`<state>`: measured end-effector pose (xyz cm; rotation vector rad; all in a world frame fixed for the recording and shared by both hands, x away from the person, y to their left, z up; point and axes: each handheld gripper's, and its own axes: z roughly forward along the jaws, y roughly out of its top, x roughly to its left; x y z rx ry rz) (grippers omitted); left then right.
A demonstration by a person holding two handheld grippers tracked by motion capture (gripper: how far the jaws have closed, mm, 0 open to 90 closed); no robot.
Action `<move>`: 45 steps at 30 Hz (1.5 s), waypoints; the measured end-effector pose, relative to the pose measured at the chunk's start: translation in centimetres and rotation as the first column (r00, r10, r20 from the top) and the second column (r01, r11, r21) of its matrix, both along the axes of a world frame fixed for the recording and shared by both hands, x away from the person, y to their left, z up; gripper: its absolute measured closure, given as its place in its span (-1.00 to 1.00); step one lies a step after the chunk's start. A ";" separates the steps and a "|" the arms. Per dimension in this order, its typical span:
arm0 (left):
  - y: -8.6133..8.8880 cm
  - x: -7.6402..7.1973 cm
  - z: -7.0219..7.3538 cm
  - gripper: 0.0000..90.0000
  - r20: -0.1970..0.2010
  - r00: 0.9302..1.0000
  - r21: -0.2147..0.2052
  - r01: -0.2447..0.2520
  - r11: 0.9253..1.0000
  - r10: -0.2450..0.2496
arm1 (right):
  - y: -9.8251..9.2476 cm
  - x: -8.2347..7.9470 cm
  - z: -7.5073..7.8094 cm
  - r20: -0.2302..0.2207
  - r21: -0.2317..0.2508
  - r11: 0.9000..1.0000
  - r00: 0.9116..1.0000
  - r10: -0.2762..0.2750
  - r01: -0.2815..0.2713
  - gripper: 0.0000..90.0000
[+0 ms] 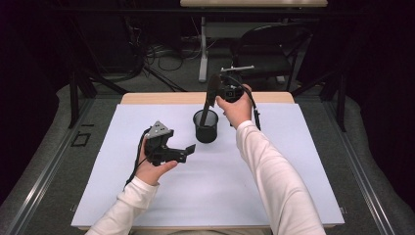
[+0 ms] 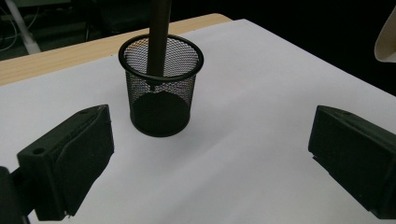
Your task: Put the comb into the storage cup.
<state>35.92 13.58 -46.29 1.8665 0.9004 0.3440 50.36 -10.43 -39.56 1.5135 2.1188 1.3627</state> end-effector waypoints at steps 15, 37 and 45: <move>0.1 0.0 0.0 -0.99 -0.005 1.000 -0.009 -0.001 1.000 0.001 | 0.6 0.1 -0.8 -0.008 -0.020 1.000 1.000 0.005 -0.006 0.92; 0.1 0.1 0.0 -0.99 -0.006 1.000 -0.005 0.000 1.000 0.000 | 0.6 0.3 -2.5 -0.039 -0.023 1.000 0.999 0.003 -0.004 0.92; 0.1 0.1 0.0 -0.99 -0.003 1.000 -0.005 -0.003 1.000 0.003 | 0.9 0.3 -2.8 -0.044 -0.030 1.000 0.999 0.008 -0.009 0.92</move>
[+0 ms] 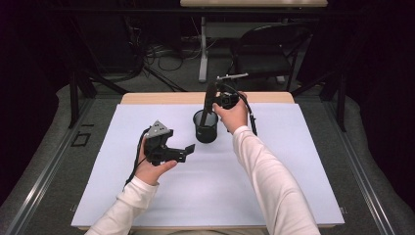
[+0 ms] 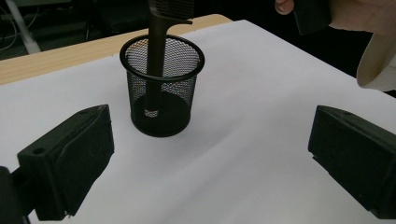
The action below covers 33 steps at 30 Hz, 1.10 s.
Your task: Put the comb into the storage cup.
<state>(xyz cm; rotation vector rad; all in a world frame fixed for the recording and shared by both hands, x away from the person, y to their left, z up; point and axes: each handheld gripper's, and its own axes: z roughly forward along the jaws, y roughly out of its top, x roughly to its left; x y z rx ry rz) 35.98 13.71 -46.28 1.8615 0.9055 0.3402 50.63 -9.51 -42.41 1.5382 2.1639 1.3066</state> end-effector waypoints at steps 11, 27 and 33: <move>0.0 0.0 0.0 -0.99 -0.001 1.000 0.002 0.001 1.000 -0.001 | 0.1 0.0 -0.8 -0.011 0.001 1.000 1.000 -0.001 0.001 0.92; 0.0 0.0 0.0 -0.99 0.001 1.000 0.002 0.000 1.000 0.000 | -0.1 0.1 -1.4 -0.028 0.009 1.000 1.000 -0.002 0.002 0.92; 0.0 0.0 0.0 -0.99 0.001 1.000 0.000 0.001 1.000 -0.001 | -0.1 0.1 -1.4 -0.028 0.012 1.000 1.000 -0.002 0.002 0.92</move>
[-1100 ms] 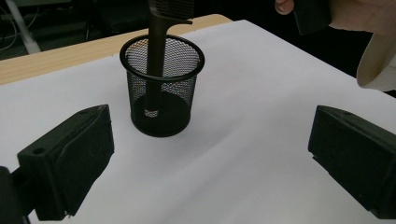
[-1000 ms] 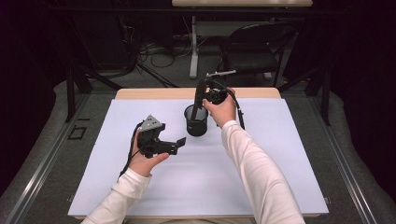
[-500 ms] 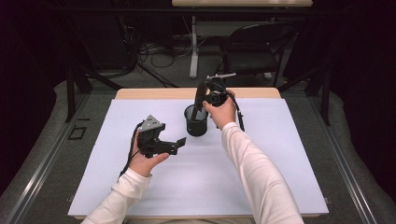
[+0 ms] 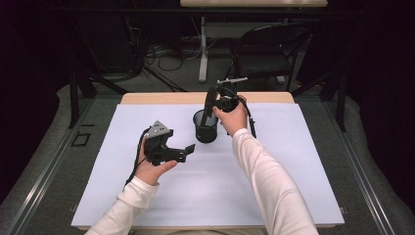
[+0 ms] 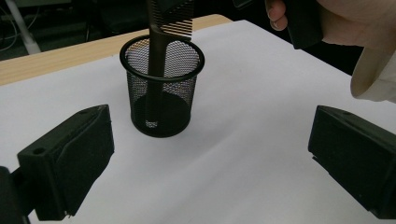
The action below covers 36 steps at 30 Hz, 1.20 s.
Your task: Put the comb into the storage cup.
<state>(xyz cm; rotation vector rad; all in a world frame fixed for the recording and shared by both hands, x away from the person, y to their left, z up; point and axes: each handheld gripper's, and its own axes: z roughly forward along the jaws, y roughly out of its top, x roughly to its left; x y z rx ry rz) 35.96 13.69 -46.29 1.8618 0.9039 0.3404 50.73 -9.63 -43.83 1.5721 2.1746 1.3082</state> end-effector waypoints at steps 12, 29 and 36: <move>0.0 0.0 0.0 -0.99 0.000 1.000 0.001 0.000 1.000 0.000 | -0.5 0.2 -0.2 -0.012 0.015 1.000 1.000 -0.011 0.012 0.92; 0.0 0.1 -0.1 -0.99 -0.002 1.000 0.006 -0.002 1.000 0.002 | -2.3 0.7 -1.0 -0.043 0.074 0.996 0.998 -0.048 0.051 0.92; -0.1 0.1 -0.2 -0.99 -0.004 1.000 0.004 -0.002 1.000 0.002 | -2.9 0.8 -1.4 -0.054 0.086 0.994 0.996 -0.065 0.069 0.89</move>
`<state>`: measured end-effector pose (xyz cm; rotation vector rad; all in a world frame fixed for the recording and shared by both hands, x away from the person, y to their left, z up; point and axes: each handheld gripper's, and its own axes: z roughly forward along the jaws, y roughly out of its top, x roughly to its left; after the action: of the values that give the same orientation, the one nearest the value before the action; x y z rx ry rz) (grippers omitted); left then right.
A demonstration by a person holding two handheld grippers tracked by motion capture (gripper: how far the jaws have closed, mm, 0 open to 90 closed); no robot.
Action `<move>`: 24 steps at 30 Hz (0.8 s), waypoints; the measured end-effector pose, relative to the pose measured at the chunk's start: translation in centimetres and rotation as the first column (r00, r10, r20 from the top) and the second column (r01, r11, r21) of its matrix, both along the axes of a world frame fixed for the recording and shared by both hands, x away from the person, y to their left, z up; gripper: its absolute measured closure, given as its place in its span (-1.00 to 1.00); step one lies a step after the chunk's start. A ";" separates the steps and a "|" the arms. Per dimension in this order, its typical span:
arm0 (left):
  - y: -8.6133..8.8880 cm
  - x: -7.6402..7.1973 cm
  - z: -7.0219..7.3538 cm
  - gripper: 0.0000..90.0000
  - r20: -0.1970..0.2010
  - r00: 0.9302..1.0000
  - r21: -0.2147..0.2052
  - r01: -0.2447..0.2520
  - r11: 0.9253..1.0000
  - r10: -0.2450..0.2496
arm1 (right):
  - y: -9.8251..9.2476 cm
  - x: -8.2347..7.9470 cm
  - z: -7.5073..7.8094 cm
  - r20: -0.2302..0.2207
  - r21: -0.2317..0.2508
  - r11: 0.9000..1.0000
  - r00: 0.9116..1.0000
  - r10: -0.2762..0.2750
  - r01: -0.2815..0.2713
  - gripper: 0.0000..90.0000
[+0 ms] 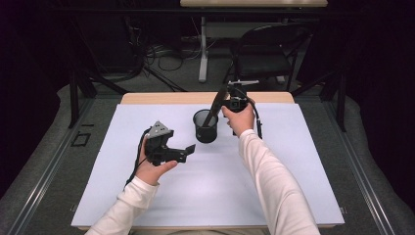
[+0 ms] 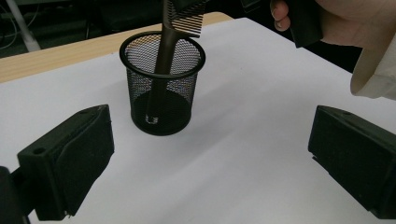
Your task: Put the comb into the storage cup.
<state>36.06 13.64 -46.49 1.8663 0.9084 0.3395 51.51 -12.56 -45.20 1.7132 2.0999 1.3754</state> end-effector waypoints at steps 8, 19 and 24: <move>0.0 0.0 0.0 -0.99 0.001 1.000 0.001 -0.001 1.000 0.001 | -0.3 0.1 -0.2 -0.009 0.000 1.000 1.000 -0.011 0.011 0.87; 0.0 0.1 0.0 -0.99 0.001 1.000 0.001 0.000 1.000 0.000 | -0.8 0.2 -0.5 -0.009 0.002 1.000 1.000 -0.018 0.018 0.82; 0.0 0.1 0.0 -0.99 0.002 1.000 -0.001 0.000 1.000 0.001 | -0.8 0.2 -0.4 -0.005 0.005 1.000 1.000 -0.018 0.018 0.79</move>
<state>36.11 13.67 -46.46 1.8644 0.9076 0.3410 51.74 -13.40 -45.65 1.7341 2.0807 1.3738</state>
